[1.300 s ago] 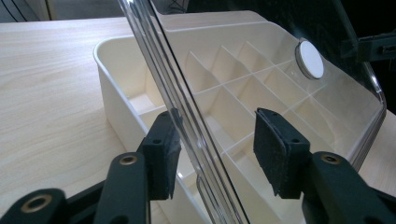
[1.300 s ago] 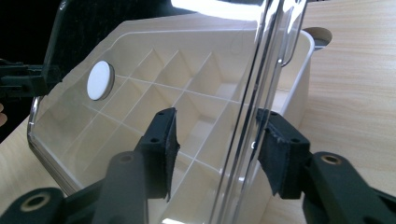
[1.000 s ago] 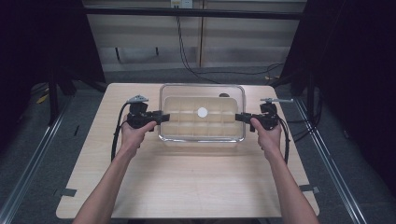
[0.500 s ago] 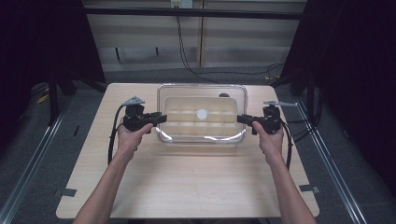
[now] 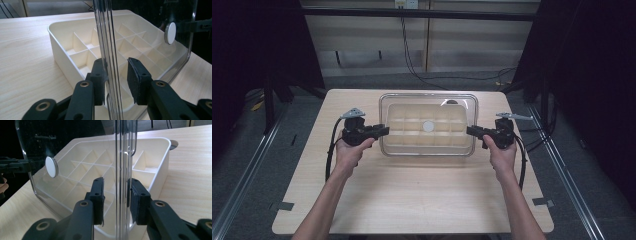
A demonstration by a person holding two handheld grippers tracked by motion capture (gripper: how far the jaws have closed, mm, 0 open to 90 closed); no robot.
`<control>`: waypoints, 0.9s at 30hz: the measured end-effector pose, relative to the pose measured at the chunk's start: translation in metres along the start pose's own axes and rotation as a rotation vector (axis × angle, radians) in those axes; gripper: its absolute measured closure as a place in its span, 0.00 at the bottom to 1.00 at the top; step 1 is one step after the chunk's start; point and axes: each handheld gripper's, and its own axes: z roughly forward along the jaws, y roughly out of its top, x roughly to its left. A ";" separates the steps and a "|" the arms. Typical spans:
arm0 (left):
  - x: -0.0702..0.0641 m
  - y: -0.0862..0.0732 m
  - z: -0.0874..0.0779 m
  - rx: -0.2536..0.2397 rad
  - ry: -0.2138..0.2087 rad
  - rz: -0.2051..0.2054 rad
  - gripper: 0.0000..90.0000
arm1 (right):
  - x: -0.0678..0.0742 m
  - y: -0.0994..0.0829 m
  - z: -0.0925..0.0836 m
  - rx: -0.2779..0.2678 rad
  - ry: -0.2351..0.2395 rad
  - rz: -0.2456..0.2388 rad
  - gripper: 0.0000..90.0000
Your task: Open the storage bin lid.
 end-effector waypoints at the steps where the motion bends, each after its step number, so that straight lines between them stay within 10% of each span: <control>1: 0.000 -0.001 0.000 0.002 -0.002 -0.003 0.76 | 0.000 -0.001 0.000 0.005 0.001 0.006 0.75; 27: -0.005 -0.009 -0.013 0.003 -0.035 -0.004 0.76 | 0.009 -0.001 -0.020 -0.037 0.073 0.004 0.80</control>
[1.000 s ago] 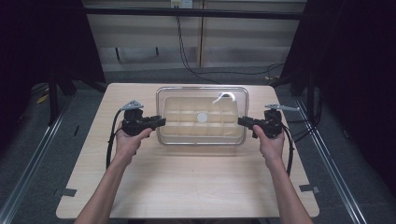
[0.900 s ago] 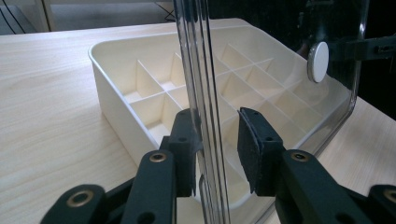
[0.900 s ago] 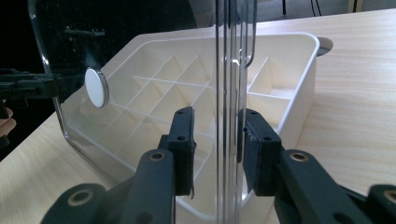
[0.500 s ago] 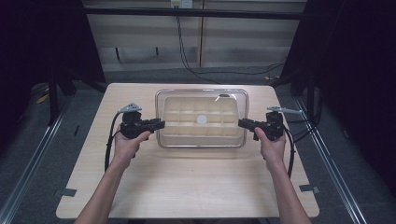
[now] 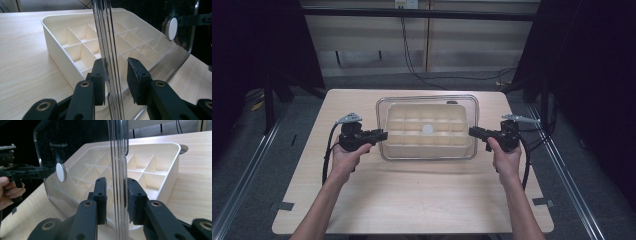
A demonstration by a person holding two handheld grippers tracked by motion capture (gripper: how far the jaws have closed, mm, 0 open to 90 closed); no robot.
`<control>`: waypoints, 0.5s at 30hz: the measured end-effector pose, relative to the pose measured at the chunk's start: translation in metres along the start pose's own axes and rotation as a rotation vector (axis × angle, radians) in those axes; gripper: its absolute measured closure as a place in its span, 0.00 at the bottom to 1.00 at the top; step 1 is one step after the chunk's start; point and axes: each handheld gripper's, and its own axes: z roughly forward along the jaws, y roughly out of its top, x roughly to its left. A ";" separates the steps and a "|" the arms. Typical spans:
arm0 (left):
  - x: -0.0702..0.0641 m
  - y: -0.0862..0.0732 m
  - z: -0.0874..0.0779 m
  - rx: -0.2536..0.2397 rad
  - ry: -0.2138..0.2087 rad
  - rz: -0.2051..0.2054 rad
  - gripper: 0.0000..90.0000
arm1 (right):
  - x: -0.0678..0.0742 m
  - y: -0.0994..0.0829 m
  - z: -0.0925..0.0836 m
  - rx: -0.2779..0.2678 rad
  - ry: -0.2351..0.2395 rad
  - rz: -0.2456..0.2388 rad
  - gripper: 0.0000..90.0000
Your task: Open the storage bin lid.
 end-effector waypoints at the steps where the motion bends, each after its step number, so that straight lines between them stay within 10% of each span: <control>1: -0.001 0.000 -0.001 -0.004 -0.003 -0.003 0.76 | 0.000 -0.001 0.000 0.007 -0.005 -0.008 0.80; 15: -0.009 0.005 -0.012 -0.021 -0.015 0.014 0.78 | 0.007 0.002 -0.006 0.021 -0.006 -0.047 0.79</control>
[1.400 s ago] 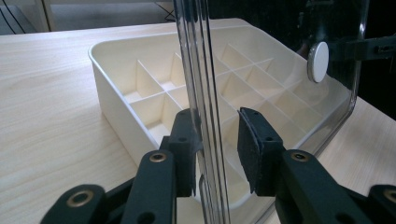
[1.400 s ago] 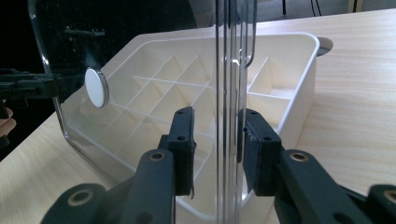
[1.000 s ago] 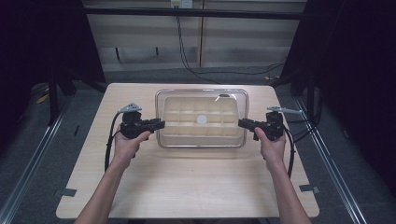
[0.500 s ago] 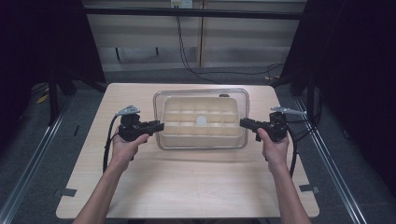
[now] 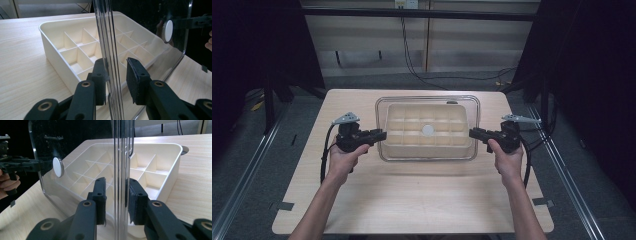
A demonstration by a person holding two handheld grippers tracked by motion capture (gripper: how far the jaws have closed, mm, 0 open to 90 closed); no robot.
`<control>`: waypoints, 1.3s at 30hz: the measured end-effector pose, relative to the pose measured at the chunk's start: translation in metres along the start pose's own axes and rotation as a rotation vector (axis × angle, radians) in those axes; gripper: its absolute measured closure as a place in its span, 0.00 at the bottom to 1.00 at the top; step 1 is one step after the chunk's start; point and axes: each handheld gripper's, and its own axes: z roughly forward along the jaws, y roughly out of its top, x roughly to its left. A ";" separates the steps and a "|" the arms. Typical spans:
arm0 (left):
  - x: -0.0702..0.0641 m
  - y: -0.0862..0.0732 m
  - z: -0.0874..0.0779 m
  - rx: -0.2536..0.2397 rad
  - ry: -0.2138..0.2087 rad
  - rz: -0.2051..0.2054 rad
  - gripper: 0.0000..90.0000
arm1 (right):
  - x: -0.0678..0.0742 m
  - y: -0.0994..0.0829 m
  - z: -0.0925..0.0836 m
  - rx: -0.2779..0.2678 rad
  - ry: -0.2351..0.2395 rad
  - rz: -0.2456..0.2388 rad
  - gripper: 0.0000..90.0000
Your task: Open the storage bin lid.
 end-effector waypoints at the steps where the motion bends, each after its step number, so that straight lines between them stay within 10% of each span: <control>1: 0.000 0.000 -0.001 0.003 0.000 0.004 0.78 | 0.000 0.000 0.000 0.001 -0.001 0.001 0.79; 39: -0.021 -0.008 -0.026 0.042 0.009 0.029 0.78 | 0.019 -0.007 -0.013 0.023 0.018 -0.003 0.78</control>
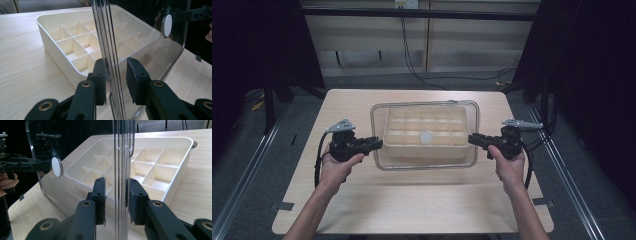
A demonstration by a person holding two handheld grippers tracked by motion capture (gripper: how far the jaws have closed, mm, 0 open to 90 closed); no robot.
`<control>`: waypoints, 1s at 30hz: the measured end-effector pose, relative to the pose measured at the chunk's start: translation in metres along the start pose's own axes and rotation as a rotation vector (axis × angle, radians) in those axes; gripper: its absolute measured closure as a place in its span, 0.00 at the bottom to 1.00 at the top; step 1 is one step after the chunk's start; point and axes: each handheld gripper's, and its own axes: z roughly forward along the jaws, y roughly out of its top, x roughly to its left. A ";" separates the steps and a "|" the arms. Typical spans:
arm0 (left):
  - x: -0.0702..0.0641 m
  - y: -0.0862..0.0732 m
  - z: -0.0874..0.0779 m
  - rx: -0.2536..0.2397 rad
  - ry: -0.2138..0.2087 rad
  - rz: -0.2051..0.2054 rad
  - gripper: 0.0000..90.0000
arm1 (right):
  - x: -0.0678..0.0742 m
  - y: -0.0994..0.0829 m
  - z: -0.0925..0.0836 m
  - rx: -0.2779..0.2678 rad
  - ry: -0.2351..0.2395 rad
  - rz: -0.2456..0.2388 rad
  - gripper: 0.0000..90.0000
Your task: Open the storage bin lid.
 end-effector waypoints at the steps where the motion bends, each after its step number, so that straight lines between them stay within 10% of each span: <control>1: 0.000 0.000 0.000 -0.001 -0.001 -0.002 0.78 | 0.000 -0.001 -0.001 0.002 0.000 0.003 0.78; 30: -0.013 -0.020 -0.008 0.032 -0.029 0.017 0.78 | 0.010 -0.019 -0.014 0.025 0.031 0.009 0.79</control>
